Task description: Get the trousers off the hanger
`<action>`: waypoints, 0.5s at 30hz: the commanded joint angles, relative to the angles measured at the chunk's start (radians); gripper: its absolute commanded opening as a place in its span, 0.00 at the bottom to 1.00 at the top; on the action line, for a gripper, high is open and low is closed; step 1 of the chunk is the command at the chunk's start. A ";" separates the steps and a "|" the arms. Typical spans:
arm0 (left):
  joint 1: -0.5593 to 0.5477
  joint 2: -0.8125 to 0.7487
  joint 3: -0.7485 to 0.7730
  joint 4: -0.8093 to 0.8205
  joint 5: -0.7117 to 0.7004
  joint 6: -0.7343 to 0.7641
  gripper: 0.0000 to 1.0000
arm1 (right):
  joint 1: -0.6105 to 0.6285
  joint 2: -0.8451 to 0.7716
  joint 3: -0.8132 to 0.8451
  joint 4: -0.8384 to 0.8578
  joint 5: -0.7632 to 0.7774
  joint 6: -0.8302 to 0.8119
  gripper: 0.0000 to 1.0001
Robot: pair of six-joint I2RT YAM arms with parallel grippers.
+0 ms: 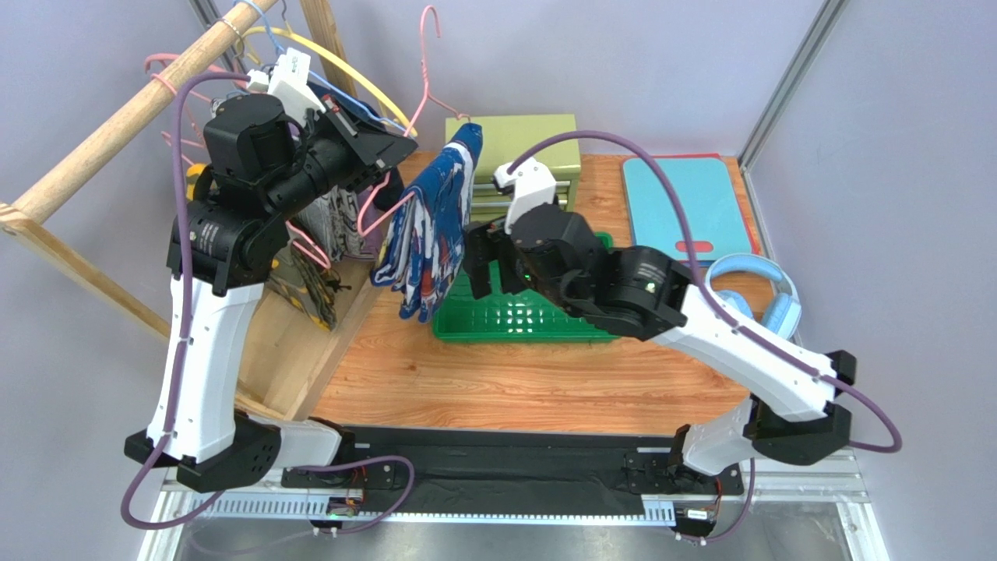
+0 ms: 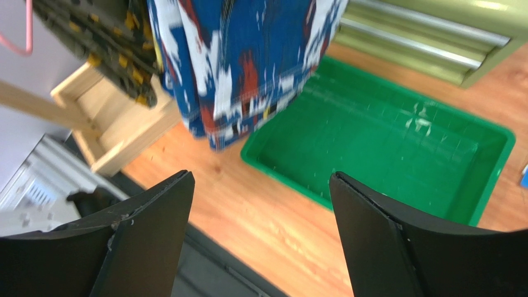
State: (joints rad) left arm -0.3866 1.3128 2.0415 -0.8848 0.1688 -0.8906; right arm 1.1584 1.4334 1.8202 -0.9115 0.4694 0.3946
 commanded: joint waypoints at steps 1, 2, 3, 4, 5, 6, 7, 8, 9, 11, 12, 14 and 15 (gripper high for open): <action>-0.008 -0.047 0.069 0.228 -0.012 -0.025 0.00 | 0.047 0.047 0.057 0.222 0.199 -0.105 0.85; -0.008 -0.052 0.065 0.236 -0.015 -0.030 0.00 | 0.052 0.054 0.057 0.247 0.221 -0.109 0.84; -0.008 -0.058 0.050 0.253 -0.017 -0.036 0.00 | 0.055 0.064 0.060 0.290 0.228 -0.111 0.84; -0.009 -0.070 0.042 0.260 -0.023 -0.039 0.00 | 0.060 0.079 0.063 0.307 0.233 -0.115 0.84; -0.011 -0.078 0.033 0.268 -0.023 -0.041 0.00 | 0.070 0.087 0.068 0.324 0.238 -0.120 0.84; -0.011 -0.086 0.014 0.280 -0.028 -0.044 0.00 | 0.078 0.093 0.068 0.354 0.245 -0.125 0.84; -0.011 -0.104 0.003 0.288 -0.031 -0.042 0.00 | 0.086 0.107 0.065 0.370 0.250 -0.135 0.84; -0.011 -0.112 -0.007 0.299 -0.032 -0.041 0.00 | 0.096 0.110 0.064 0.381 0.256 -0.137 0.84; -0.011 -0.121 -0.033 0.317 -0.032 -0.038 0.00 | 0.103 0.114 0.054 0.404 0.253 -0.137 0.84; -0.011 -0.142 -0.049 0.322 -0.035 -0.038 0.00 | 0.107 0.130 0.053 0.419 0.239 -0.132 0.84; -0.012 -0.147 -0.053 0.322 -0.035 -0.038 0.00 | 0.107 0.142 0.057 0.415 0.244 -0.126 0.84; -0.011 -0.165 -0.069 0.322 -0.043 -0.048 0.00 | 0.109 0.172 0.085 0.404 0.247 -0.120 0.84; -0.012 -0.168 -0.069 0.323 -0.043 -0.063 0.00 | 0.109 0.183 0.097 0.396 0.247 -0.119 0.84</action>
State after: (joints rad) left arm -0.3931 1.2087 1.9583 -0.8001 0.1440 -0.9169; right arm 1.2613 1.5688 1.8511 -0.5800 0.6804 0.2821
